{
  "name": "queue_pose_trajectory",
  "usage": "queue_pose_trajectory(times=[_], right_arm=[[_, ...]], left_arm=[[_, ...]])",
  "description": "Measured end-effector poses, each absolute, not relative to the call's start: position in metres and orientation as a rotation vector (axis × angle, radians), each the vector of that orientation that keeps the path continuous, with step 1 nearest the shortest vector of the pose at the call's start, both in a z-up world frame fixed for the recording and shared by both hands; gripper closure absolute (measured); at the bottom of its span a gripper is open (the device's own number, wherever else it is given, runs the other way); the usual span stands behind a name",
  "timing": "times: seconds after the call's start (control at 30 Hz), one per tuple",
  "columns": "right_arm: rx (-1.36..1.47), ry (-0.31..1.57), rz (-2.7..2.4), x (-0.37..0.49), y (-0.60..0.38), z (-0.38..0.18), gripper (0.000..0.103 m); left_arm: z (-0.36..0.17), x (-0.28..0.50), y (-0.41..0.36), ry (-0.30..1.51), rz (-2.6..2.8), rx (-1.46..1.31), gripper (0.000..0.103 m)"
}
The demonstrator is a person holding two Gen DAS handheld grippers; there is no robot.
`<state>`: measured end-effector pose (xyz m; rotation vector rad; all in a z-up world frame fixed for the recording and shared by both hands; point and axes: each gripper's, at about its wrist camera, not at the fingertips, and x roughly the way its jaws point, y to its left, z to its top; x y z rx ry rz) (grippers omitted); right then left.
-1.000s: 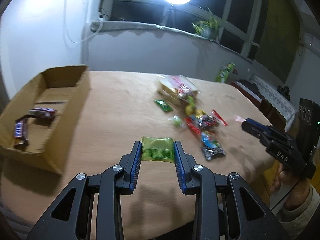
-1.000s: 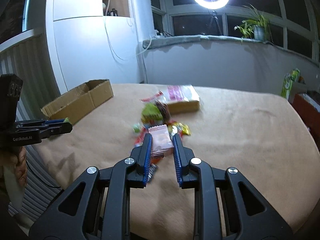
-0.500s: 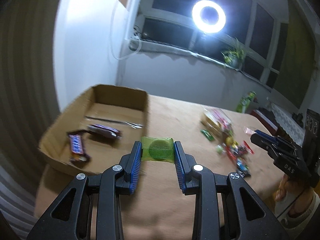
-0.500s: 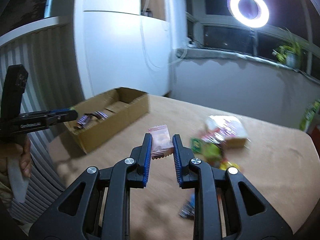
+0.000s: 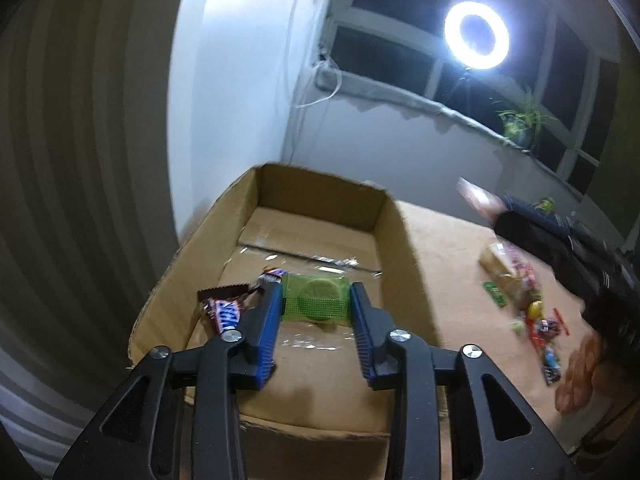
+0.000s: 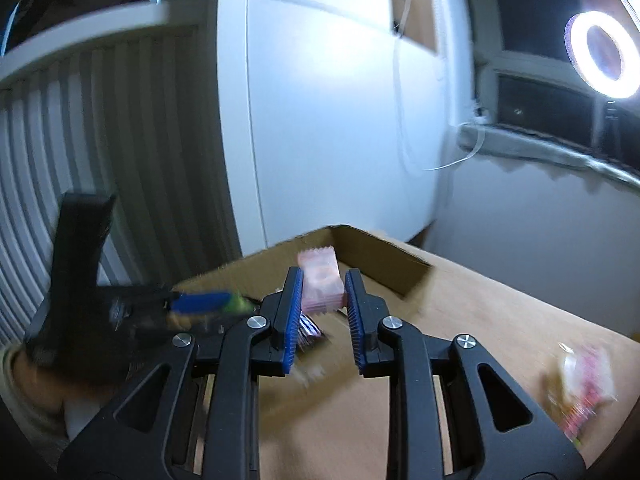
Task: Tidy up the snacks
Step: 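Carry both packets to the cardboard box and release them inside, then return both tools from the box to the snack pile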
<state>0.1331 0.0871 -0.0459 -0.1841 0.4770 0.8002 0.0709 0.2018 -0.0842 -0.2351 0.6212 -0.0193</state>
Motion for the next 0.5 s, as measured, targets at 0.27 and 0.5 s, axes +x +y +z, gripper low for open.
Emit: queue_pose_trajectory(times=[0.27, 0.5], right_arm=[[-0.172, 0.465, 0.714, 0.108, 0.058, -0.061, 0.036], [-0.171, 0.441, 0.663, 0.068, 0.02, -0.064, 0.023]], left_arm=[[-0.088, 0.047, 0.214, 0.576, 0.044, -0.319, 0.033], [-0.071, 0.04, 0.204, 0.552, 0.062, -0.278, 0.033]])
